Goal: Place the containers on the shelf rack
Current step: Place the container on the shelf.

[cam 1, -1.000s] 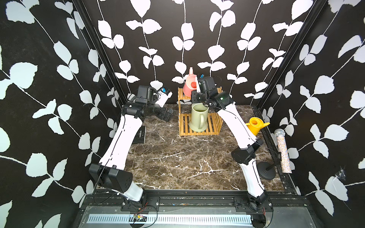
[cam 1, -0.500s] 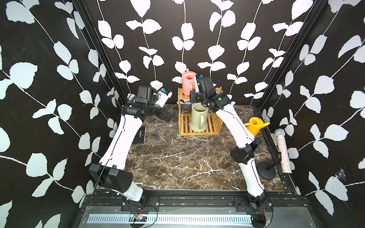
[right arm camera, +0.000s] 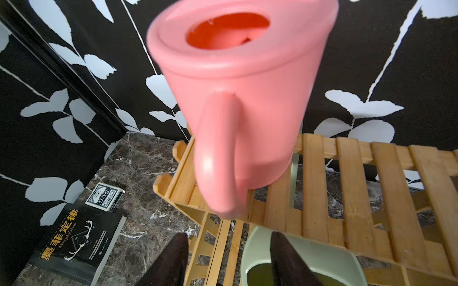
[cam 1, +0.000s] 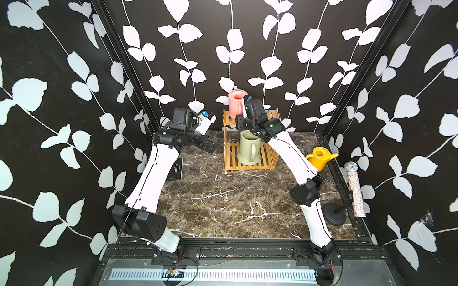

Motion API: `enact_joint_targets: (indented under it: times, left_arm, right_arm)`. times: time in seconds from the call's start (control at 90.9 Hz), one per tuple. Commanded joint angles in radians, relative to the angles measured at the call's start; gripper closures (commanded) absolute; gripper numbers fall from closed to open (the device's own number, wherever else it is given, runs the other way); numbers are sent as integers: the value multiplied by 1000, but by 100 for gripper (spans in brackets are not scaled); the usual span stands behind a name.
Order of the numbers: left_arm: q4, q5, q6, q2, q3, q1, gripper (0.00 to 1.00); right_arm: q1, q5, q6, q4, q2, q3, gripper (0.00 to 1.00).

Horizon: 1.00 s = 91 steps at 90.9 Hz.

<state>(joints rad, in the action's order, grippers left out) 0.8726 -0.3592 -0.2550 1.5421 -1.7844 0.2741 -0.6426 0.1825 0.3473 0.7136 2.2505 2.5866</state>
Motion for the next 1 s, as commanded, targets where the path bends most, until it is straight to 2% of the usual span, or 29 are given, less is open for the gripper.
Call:
enact_joint_targets:
  times: [0.0,0.429,0.792,0.99]
  left_arm:
    - [-16,-14,9,-32,18,-2,2]
    - [-21,-28,18,-24,16,-3,2]
    - [-27,-34,25,-20,20,-6,2]
    - [-30,-35,26,-22,25,-6,2]
  right_arm:
    - [-8,52,-33,-123,-52,-40,42]
    - [-22,97,-115,-286,-40,-99,48]
    - [-31,83,-119,-312,-37,-101,84]
    - [-44,93,-125,-311,-51,-110,93]
